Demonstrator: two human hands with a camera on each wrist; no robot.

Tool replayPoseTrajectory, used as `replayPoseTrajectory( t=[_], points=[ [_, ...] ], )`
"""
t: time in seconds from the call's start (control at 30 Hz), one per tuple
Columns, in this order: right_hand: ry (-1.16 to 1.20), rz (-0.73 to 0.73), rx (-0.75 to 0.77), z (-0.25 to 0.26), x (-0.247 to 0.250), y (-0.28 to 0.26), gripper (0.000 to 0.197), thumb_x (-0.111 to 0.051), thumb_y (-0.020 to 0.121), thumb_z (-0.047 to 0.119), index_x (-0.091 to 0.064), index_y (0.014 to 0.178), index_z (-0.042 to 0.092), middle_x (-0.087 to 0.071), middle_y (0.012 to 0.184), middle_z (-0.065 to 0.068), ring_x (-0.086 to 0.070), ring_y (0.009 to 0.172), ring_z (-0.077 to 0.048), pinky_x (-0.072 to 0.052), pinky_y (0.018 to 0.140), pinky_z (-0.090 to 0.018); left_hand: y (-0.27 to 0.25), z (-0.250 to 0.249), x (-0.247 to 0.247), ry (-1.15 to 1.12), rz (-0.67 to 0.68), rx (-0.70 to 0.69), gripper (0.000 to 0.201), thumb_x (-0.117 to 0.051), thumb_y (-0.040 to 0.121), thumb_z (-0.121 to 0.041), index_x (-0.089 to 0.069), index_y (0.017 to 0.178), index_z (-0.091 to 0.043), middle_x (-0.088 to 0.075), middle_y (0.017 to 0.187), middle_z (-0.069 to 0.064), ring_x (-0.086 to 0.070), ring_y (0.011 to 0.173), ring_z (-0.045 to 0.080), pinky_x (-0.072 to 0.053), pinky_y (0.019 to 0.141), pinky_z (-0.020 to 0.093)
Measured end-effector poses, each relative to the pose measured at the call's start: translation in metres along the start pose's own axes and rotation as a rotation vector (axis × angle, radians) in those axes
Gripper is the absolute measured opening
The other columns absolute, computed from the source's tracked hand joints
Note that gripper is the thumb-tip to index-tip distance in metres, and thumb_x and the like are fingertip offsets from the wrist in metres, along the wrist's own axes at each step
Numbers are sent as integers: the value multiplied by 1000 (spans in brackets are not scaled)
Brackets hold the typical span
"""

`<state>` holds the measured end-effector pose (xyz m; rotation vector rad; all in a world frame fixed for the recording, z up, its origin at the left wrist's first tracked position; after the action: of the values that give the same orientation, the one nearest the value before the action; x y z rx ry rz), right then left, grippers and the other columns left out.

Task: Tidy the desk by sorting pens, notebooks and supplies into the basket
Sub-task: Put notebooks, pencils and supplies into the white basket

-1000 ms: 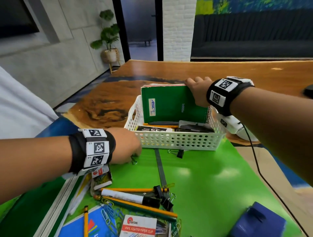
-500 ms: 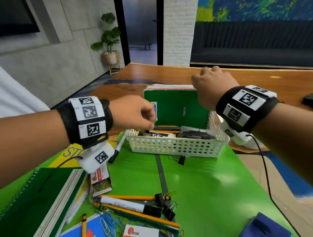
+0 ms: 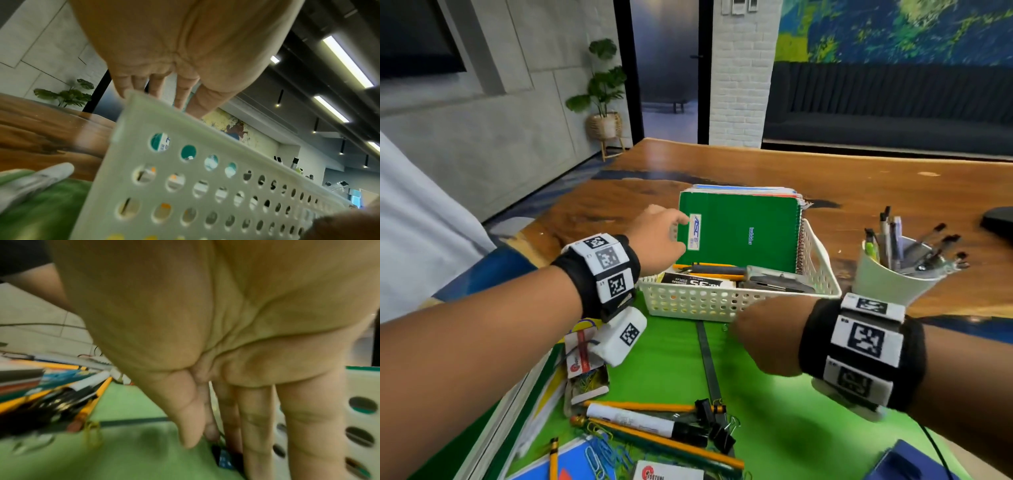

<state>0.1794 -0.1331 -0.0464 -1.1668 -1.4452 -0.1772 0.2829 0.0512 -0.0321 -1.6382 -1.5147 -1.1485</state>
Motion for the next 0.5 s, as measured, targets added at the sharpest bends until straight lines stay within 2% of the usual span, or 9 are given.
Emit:
replayPoseTrajectory(
  t=[0.13,0.2,0.23,0.27,0.37,0.5],
  points=[
    [57,-45,-23,8,-11,4,33,-50,100,16,-59,131,8,-51,124,-14,-64,101,-32,-56,82,-42,-4,10,-19,131,208,217,67,-48,93,-11,-18,153,-12,-21,154,16,-43,131,38,-42,104,43],
    [108,-74,-32,9,-14,6,33,-49,100,15,-58,132,9,-50,125,-13,-63,103,-31,-56,83,-42,-9,13,-28,155,242,271,75,-44,95,-8,0,155,-6,-1,162,17,-28,143,41,-34,113,46],
    [115,-81,-31,9,-15,6,32,-49,100,14,-58,131,10,-50,124,-12,-63,102,-30,-56,83,-42,-10,12,-30,159,228,270,76,-43,96,-7,4,155,-1,4,162,19,-20,147,40,-29,116,45],
    [111,-81,-29,9,-16,7,32,-48,100,13,-60,129,10,-51,123,-13,-63,101,-30,-56,83,-41,-10,11,-32,151,197,255,73,-44,96,-6,1,154,3,0,162,22,-19,148,39,-28,117,43],
    [102,-59,-39,9,-16,7,31,-46,99,10,-63,125,9,-56,120,-13,-63,101,-31,-56,81,-40,-10,12,-35,101,88,229,65,-50,95,-6,-16,150,4,-20,156,24,-34,139,39,-34,109,40],
    [153,-73,-13,10,-7,2,26,-53,95,9,-60,120,12,-60,114,-11,-64,97,-29,-54,74,-36,-10,14,-40,49,73,238,69,-51,94,-7,-15,151,2,-20,156,23,-37,138,38,-35,109,42]
  ],
)
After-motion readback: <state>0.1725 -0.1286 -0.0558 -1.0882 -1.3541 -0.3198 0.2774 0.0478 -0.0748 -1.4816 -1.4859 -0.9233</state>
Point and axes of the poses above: each hand's wrist, its own y-axis towards the middle knuckle, its own x-axis out of the back of the hand, z = x × y, the point moved 2 cm from there along y, towards the middle knuckle
